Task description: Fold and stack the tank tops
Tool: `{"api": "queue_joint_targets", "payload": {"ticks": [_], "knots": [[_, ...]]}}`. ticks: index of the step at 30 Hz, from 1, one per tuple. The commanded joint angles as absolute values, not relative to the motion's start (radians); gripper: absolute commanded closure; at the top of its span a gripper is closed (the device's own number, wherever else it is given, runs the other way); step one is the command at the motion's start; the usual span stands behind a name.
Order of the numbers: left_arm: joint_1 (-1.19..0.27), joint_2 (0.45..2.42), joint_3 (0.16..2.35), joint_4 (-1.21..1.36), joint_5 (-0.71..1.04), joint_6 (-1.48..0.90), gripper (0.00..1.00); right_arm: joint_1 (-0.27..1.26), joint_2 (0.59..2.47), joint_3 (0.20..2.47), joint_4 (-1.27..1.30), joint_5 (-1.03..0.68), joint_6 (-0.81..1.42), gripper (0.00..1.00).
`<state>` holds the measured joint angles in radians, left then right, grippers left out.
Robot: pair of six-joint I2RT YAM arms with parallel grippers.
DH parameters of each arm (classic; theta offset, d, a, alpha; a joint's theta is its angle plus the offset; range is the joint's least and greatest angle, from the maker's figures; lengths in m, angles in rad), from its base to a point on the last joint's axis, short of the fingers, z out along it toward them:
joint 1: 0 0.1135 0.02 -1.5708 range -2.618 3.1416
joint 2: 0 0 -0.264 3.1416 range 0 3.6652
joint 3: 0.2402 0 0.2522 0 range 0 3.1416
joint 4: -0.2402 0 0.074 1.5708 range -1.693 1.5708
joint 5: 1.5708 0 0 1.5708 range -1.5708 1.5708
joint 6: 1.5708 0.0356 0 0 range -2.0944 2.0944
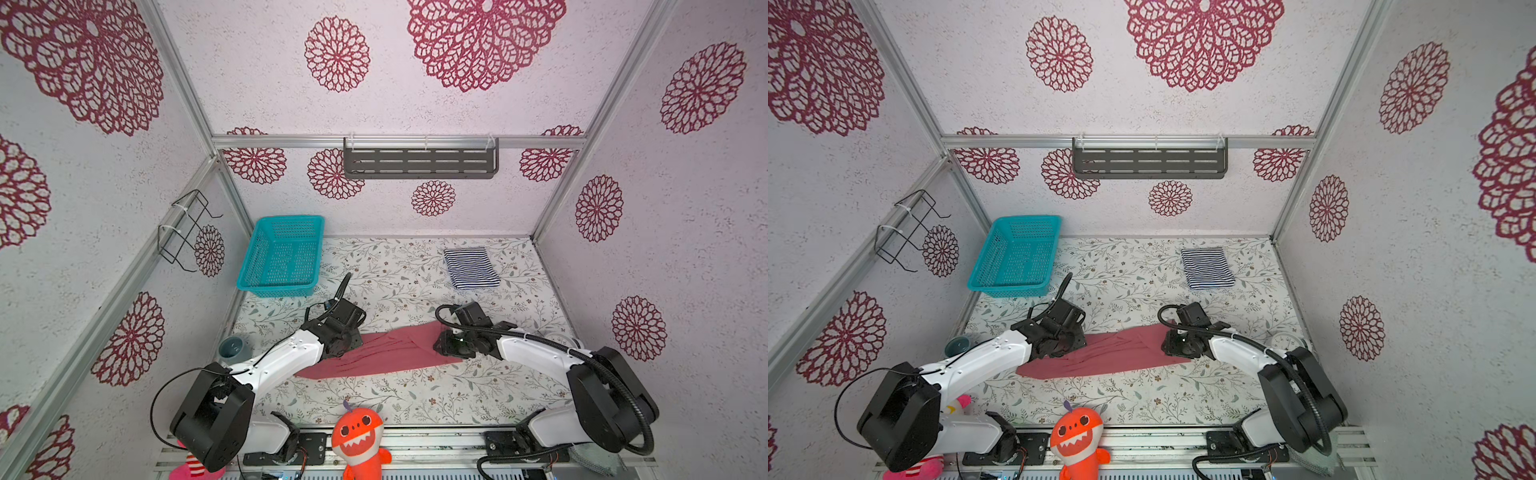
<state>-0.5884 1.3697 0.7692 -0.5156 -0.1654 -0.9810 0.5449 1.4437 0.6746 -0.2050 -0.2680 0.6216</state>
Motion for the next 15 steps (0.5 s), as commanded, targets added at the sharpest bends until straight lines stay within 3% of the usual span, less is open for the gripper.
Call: {"api": "queue_joint_targets", "payload": {"ticks": [1, 5, 9, 15], "knots": [[-0.593, 1.38, 0.744, -0.474, -0.146, -1.01, 0.49, 0.558, 1.468, 0.688, -0.117, -0.304, 0.694, 0.61], [-0.601, 1.379, 0.713, -0.445, -0.141, -1.033, 0.49, 0.563, 1.488, 0.695, -0.108, -0.305, 0.699, 0.73], [-0.612, 1.375, 0.693, -0.434, -0.144, -1.053, 0.49, 0.563, 1.464, 0.71, -0.188, -0.243, 0.668, 1.0], [-0.63, 1.349, 0.649, -0.431, -0.159, -1.087, 0.49, 0.542, 1.39, 0.769, -0.415, -0.104, 0.554, 1.0]]}}
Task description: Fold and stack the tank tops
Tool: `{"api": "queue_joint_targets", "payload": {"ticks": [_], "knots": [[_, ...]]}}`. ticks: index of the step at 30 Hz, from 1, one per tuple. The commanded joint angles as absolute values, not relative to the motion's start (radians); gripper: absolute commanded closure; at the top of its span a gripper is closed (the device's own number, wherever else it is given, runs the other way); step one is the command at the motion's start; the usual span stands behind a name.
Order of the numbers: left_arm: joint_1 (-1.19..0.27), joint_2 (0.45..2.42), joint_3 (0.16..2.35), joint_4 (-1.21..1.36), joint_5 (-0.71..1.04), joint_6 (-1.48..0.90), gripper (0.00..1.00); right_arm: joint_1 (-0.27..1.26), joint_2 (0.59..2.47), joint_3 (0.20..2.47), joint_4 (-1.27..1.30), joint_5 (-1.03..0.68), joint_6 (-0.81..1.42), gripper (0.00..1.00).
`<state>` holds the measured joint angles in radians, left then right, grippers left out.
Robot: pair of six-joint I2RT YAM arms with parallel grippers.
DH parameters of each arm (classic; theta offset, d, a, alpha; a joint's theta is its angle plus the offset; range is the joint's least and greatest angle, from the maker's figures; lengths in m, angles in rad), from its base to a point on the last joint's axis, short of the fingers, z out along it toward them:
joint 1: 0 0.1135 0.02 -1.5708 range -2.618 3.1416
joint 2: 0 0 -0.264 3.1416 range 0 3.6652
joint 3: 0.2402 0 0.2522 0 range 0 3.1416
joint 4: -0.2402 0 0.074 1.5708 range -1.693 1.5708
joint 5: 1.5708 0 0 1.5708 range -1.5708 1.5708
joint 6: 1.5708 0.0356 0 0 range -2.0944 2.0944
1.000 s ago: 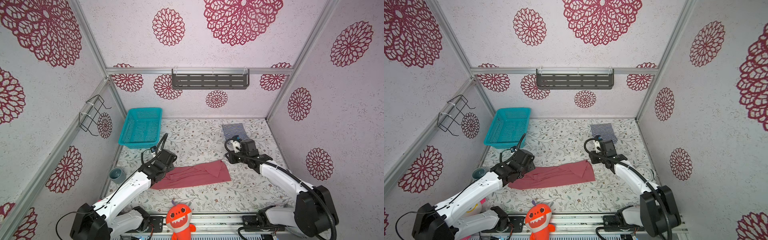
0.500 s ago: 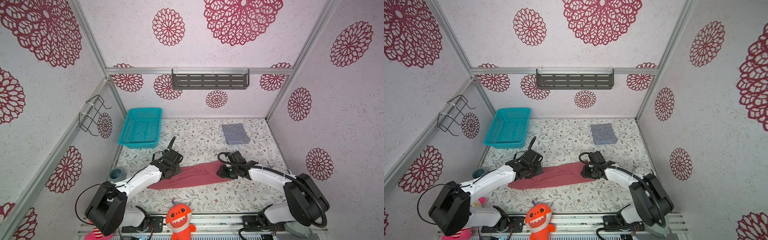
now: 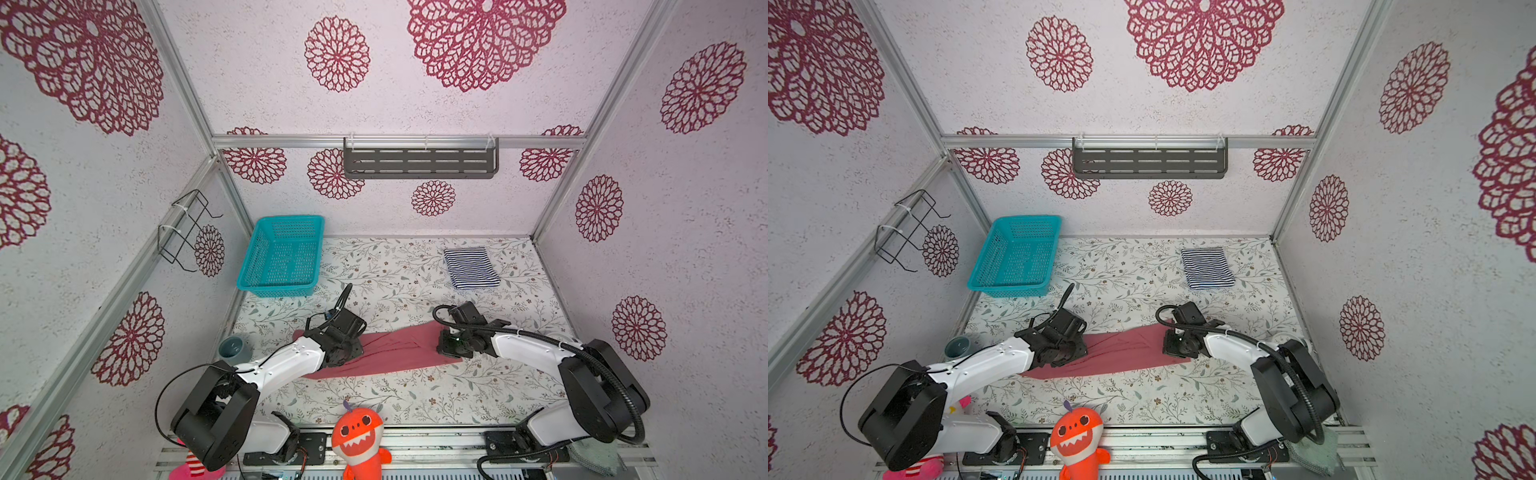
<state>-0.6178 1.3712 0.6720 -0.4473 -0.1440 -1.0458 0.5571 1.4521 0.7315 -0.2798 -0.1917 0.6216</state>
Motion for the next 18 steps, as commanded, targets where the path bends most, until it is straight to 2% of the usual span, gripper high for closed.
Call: {"api": "queue_joint_targets", "payload": {"ticks": [1, 9, 16, 18], "knots": [[-0.632, 1.346, 0.643, -0.43, -0.161, -1.094, 0.49, 0.534, 1.379, 0.772, -0.434, -0.099, 0.542, 1.0], [-0.647, 1.315, 0.588, -0.438, -0.176, -1.129, 0.47, 0.448, 1.312, 0.753, -0.56, -0.034, 0.426, 1.0], [-0.65, 1.286, 0.595, -0.503, -0.201, -1.119, 0.46, 0.428, 1.337, 0.686, -0.495, -0.093, 0.426, 1.0], [-0.653, 1.274, 0.634, -0.564, -0.209, -1.101, 0.44, 0.426, 1.324, 0.712, -0.539, -0.071, 0.414, 0.95]]}}
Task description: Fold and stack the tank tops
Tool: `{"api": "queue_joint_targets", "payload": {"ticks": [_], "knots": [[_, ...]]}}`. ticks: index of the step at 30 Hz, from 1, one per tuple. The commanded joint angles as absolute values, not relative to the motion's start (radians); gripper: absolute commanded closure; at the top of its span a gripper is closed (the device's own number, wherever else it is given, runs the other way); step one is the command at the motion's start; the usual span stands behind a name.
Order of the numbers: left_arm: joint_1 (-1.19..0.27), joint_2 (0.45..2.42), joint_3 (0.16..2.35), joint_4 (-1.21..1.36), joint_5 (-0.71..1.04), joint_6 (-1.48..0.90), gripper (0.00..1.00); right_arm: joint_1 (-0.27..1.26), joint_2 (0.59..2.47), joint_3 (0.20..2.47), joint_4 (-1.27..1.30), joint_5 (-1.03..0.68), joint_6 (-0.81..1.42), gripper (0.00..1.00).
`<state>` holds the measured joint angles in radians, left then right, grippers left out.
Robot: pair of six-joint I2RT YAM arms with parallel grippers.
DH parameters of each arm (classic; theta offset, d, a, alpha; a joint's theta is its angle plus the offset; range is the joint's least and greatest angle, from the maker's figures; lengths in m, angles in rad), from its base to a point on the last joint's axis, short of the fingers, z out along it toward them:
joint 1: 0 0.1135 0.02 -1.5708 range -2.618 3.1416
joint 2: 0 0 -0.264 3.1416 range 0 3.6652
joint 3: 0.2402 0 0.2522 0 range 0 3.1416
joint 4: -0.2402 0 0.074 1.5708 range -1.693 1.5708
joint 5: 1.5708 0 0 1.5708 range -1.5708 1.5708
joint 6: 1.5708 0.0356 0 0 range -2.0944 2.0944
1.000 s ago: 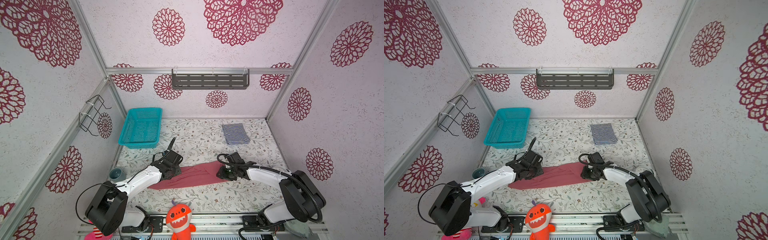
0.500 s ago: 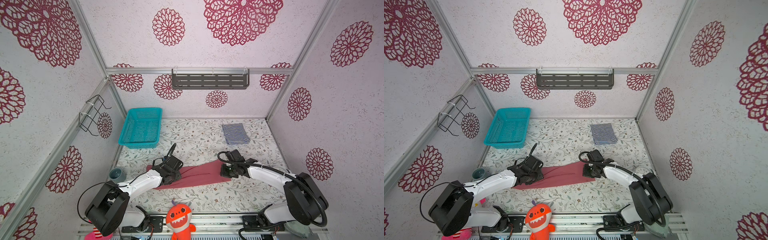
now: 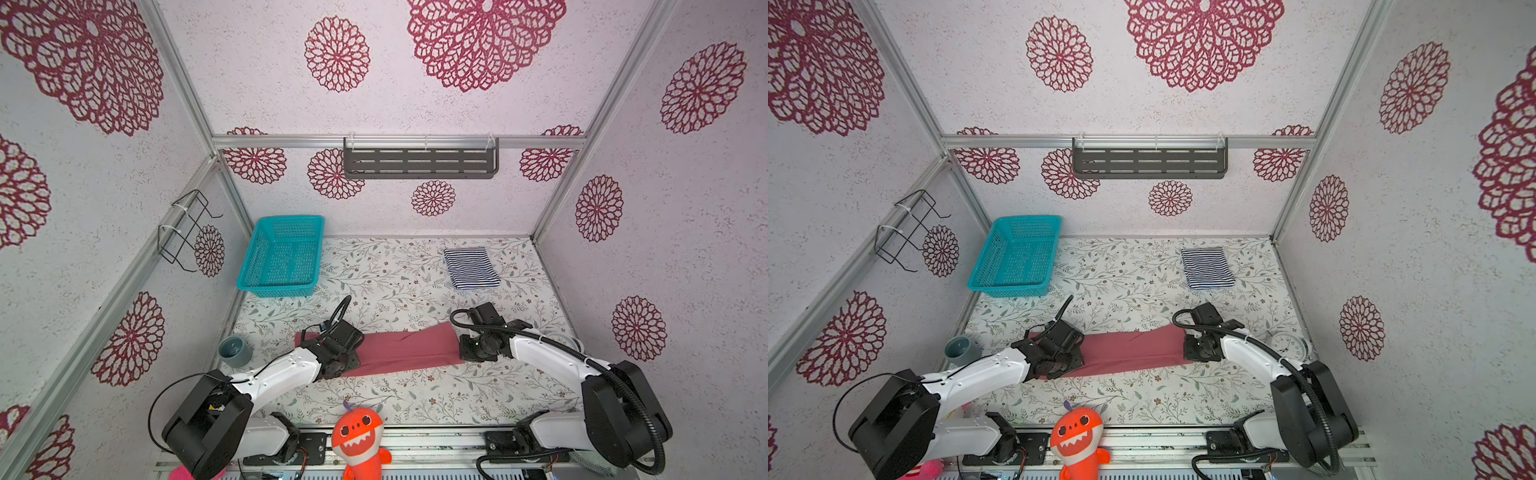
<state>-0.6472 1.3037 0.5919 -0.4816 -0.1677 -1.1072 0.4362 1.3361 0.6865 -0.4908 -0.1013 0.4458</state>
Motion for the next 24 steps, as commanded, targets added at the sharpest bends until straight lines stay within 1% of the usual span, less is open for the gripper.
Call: {"api": "queue_joint_targets", "payload": {"ticks": [1, 2, 3, 4, 6, 10, 13, 15, 18, 24], "knots": [[-0.654, 1.268, 0.651, -0.589, -0.213, -1.094, 0.44, 0.421, 1.317, 0.727, -0.566, -0.058, 0.406, 0.91], [-0.653, 1.261, 0.668, -0.622, -0.218, -1.083, 0.43, 0.414, 1.308, 0.749, -0.601, -0.039, 0.4, 0.83], [-0.653, 1.255, 0.684, -0.643, -0.225, -1.074, 0.42, 0.409, 1.304, 0.773, -0.634, -0.018, 0.392, 0.77], [-0.653, 1.251, 0.698, -0.659, -0.231, -1.066, 0.41, 0.409, 1.299, 0.794, -0.654, -0.001, 0.387, 0.75], [-0.654, 1.252, 0.731, -0.67, -0.233, -1.055, 0.41, 0.413, 1.294, 0.84, -0.662, 0.0, 0.389, 0.72], [-0.66, 1.296, 0.784, -0.627, -0.209, -1.04, 0.4, 0.484, 1.332, 0.925, -0.591, -0.036, 0.423, 0.72], [-0.666, 1.358, 0.791, -0.54, -0.19, -1.039, 0.41, 0.551, 1.414, 0.954, -0.469, -0.091, 0.457, 0.73], [-0.669, 1.402, 0.784, -0.492, -0.184, -1.052, 0.42, 0.564, 1.474, 0.954, -0.399, -0.115, 0.472, 0.74], [-0.673, 1.427, 0.73, -0.428, -0.168, -1.097, 0.44, 0.554, 1.544, 0.939, -0.358, -0.078, 0.461, 0.77], [-0.678, 1.435, 0.609, -0.375, -0.172, -1.164, 0.46, 0.458, 1.608, 0.879, -0.297, -0.037, 0.429, 0.8]]}}
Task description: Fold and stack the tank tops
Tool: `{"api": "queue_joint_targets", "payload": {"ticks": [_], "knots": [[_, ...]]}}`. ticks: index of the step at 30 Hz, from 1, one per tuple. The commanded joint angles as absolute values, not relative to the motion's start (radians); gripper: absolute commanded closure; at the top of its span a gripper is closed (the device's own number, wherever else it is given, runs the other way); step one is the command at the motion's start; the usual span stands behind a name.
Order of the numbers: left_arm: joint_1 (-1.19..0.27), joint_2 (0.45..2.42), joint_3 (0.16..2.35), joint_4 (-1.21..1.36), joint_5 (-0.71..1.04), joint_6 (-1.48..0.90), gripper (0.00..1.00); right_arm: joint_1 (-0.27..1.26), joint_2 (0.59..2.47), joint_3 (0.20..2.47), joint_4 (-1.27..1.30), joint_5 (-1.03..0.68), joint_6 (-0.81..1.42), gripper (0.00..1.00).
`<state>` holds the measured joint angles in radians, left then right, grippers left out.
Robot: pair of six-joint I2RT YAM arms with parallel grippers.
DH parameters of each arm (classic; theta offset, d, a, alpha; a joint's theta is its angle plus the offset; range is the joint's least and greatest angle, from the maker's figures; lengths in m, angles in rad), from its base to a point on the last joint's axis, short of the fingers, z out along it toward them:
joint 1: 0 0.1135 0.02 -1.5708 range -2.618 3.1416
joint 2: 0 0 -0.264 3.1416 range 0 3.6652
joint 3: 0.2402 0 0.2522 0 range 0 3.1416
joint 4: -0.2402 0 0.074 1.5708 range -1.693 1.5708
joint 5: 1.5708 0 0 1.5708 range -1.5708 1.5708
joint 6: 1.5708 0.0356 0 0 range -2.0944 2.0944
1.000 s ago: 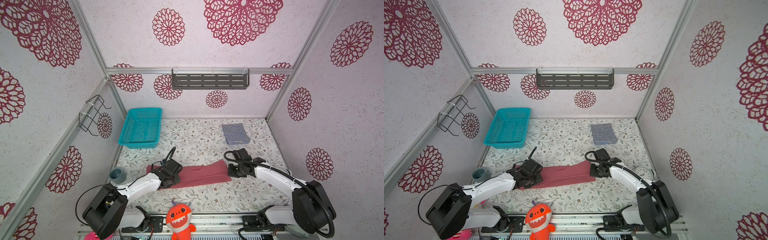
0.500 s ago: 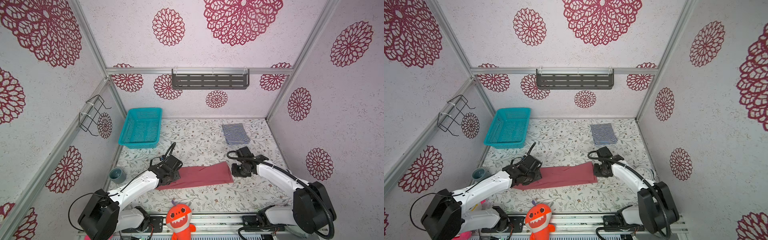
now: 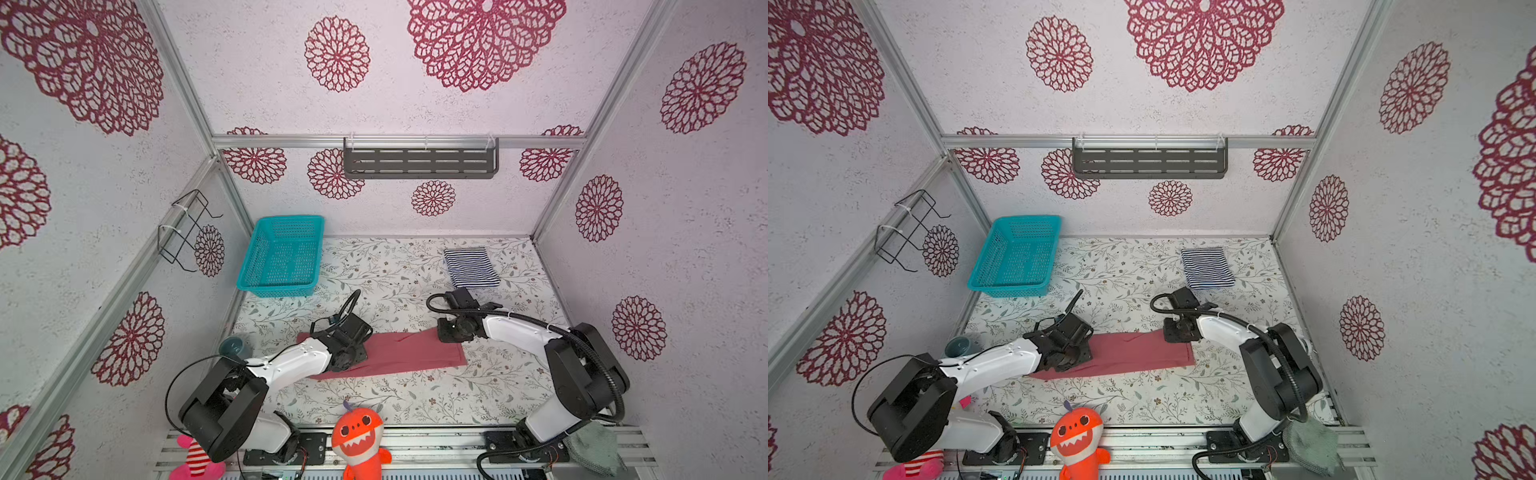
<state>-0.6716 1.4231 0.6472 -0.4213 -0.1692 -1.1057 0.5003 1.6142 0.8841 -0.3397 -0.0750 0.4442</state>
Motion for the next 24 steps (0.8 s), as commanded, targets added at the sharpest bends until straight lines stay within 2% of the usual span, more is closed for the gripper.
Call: {"api": "queue_joint_targets", "payload": {"ticks": [1, 6, 10, 13, 17, 20, 24], "knots": [[-0.678, 1.445, 0.591, -0.357, -0.177, -1.172, 0.46, 0.441, 1.613, 0.869, -0.29, -0.025, 0.421, 0.8], [-0.679, 1.492, 0.629, -0.361, -0.195, -1.131, 0.45, 0.383, 1.593, 0.886, -0.311, -0.01, 0.378, 0.8], [-0.702, 1.436, 0.773, -0.525, -0.253, -1.051, 0.31, 0.396, 1.431, 0.902, -0.329, 0.011, 0.339, 0.71], [-0.703, 1.383, 0.819, -0.642, -0.275, -1.034, 0.27, 0.39, 1.345, 0.845, -0.274, -0.079, 0.3, 0.41], [-0.701, 1.336, 0.765, -0.709, -0.248, -1.079, 0.29, 0.405, 1.43, 0.888, -0.314, -0.293, 0.291, 0.57], [-0.697, 1.311, 0.675, -0.657, -0.218, -1.142, 0.36, 0.519, 1.501, 0.956, -0.405, -0.077, 0.258, 0.7], [-0.671, 1.336, 0.589, -0.498, -0.17, -1.19, 0.45, 0.538, 1.586, 0.945, -0.364, -0.043, 0.275, 0.97]]}}
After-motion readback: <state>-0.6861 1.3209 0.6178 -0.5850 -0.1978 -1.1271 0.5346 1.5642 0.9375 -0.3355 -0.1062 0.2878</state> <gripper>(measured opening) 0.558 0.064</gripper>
